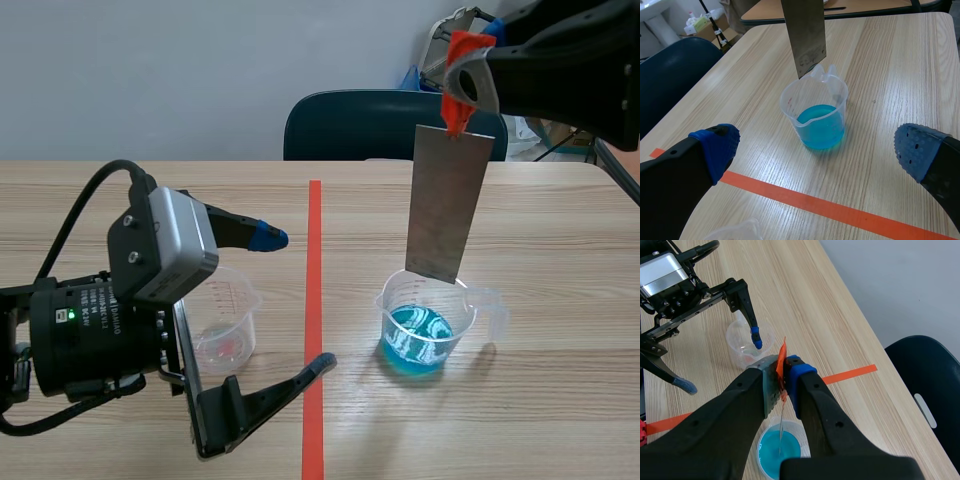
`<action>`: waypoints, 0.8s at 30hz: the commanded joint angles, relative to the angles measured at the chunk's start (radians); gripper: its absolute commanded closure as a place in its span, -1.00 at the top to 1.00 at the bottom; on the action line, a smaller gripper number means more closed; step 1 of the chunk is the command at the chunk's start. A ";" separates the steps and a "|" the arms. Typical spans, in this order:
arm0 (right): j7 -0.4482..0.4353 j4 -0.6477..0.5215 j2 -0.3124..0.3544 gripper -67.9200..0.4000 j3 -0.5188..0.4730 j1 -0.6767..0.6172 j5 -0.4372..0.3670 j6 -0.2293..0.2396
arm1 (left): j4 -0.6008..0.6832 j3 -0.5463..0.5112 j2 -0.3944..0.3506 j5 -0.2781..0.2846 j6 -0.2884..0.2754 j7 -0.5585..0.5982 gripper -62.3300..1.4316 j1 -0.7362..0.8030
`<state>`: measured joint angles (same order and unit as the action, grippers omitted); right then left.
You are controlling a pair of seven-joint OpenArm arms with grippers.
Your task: Do the redox reaction experiment
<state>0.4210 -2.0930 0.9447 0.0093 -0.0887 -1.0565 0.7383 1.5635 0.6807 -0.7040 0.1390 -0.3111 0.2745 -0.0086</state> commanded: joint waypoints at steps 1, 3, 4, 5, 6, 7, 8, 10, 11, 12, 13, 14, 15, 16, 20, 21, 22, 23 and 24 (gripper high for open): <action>-0.015 -0.009 0.013 -0.97 -0.011 0.019 -0.010 0.007 | 0.018 -0.003 0.003 0.009 0.003 0.013 1.00 -0.002; -0.015 -0.009 0.013 -0.97 -0.011 0.019 -0.010 0.007 | 0.018 -0.003 0.003 0.005 0.003 0.013 1.00 -0.002; -0.015 -0.009 0.013 -0.97 -0.011 0.019 -0.010 0.007 | 0.018 -0.003 0.003 0.005 0.003 0.013 1.00 -0.002; -0.015 -0.009 0.013 -0.97 -0.011 0.019 -0.010 0.007 | 0.018 -0.003 0.003 0.005 0.003 0.013 1.00 -0.002; -0.015 -0.009 0.013 -0.97 -0.011 0.019 -0.010 0.007 | 0.018 -0.003 0.003 0.005 0.003 0.013 1.00 -0.002; -0.015 -0.009 0.013 -0.97 -0.011 0.019 -0.010 0.007 | 0.018 -0.003 0.003 0.005 0.003 0.013 1.00 -0.002; -0.015 -0.009 0.013 -0.97 -0.011 0.019 -0.010 0.007 | 0.018 -0.003 0.003 0.005 0.003 0.013 1.00 -0.002; -0.015 -0.009 0.013 -0.97 -0.011 0.019 -0.010 0.007 | 0.018 -0.003 0.003 0.005 0.003 0.013 1.00 -0.002; -0.015 -0.009 0.013 -0.97 -0.011 0.019 -0.010 0.007 | 0.018 -0.003 0.003 0.005 0.003 0.013 1.00 -0.002; -0.015 -0.009 0.013 -0.97 -0.011 0.019 -0.010 0.007 | 0.018 -0.003 0.003 0.005 0.003 0.013 1.00 -0.002; -0.015 -0.009 0.013 -0.97 -0.011 0.019 -0.010 0.007 | 0.018 -0.002 0.003 0.005 0.003 0.013 1.00 -0.002; -0.015 -0.009 0.013 -0.97 -0.011 0.019 -0.010 0.007 | 0.018 -0.002 0.003 0.005 0.003 0.013 1.00 -0.002; -0.015 -0.009 0.013 -0.97 -0.011 0.019 -0.010 0.007 | 0.018 -0.002 0.003 0.005 0.003 0.012 1.00 -0.002; -0.015 -0.009 0.013 -0.97 -0.011 0.019 -0.010 0.007 | 0.018 -0.002 0.003 0.005 0.003 0.009 1.00 -0.002; -0.015 -0.009 0.013 -0.97 -0.011 0.019 -0.010 0.007 | 0.018 -0.002 0.003 0.005 0.003 -0.011 1.00 -0.002; -0.015 -0.009 0.013 -0.97 -0.011 0.019 -0.010 0.007 | 0.018 -0.002 0.003 0.005 0.003 -0.013 1.00 -0.002; -0.015 -0.009 0.013 -0.97 -0.011 0.019 -0.010 0.007 | 0.018 -0.002 0.003 0.005 0.003 -0.013 1.00 -0.002; -0.015 -0.009 0.013 -0.97 -0.011 0.019 -0.010 0.007 | 0.018 -0.002 0.003 0.005 0.003 -0.013 1.00 -0.002; -0.015 -0.009 0.013 -0.97 -0.011 0.019 -0.010 0.007 | 0.018 -0.002 0.003 0.005 0.003 -0.013 1.00 -0.002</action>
<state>0.4210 -2.0930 0.9447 0.0093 -0.0887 -1.0561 0.7383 1.5635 0.6807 -0.7040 0.1379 -0.3111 0.2516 -0.0086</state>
